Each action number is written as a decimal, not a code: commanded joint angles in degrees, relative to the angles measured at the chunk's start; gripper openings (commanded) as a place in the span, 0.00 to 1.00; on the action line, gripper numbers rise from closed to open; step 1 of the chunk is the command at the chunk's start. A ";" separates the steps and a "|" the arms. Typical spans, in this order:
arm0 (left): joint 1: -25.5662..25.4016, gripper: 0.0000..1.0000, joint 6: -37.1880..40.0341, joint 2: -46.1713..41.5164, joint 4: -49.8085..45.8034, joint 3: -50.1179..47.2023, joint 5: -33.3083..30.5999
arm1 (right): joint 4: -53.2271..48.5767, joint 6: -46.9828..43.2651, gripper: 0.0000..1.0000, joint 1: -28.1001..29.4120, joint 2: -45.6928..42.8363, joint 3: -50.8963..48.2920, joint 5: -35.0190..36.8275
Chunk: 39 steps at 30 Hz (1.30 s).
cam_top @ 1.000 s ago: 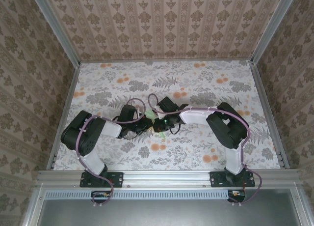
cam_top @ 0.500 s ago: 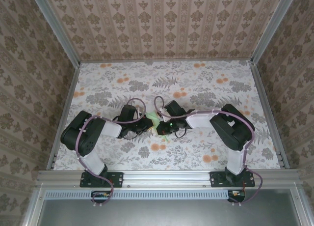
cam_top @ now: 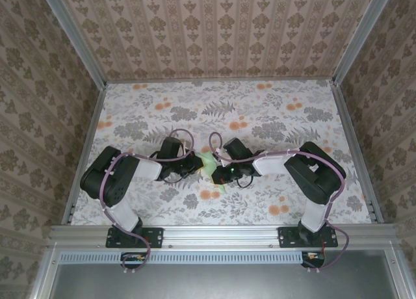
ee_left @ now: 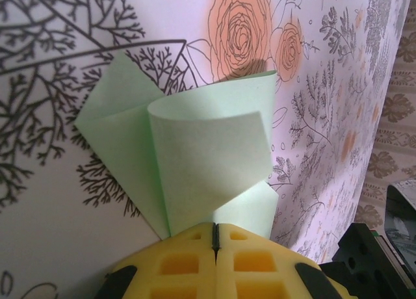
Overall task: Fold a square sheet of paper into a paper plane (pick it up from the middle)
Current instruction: Fold the wing for the fifth time at the center of the table.
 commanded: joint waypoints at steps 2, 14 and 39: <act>0.62 0.00 5.32 -0.81 -7.96 0.11 -5.32 | -5.49 -1.20 0.06 -0.19 1.73 0.62 1.56; -1.57 0.04 9.75 -8.46 -8.91 1.74 -5.35 | -3.28 -4.59 0.06 -1.53 6.60 9.11 0.14; -2.81 0.00 10.23 1.42 -13.59 5.55 -8.29 | -5.37 -0.67 0.08 -1.52 2.58 10.34 5.17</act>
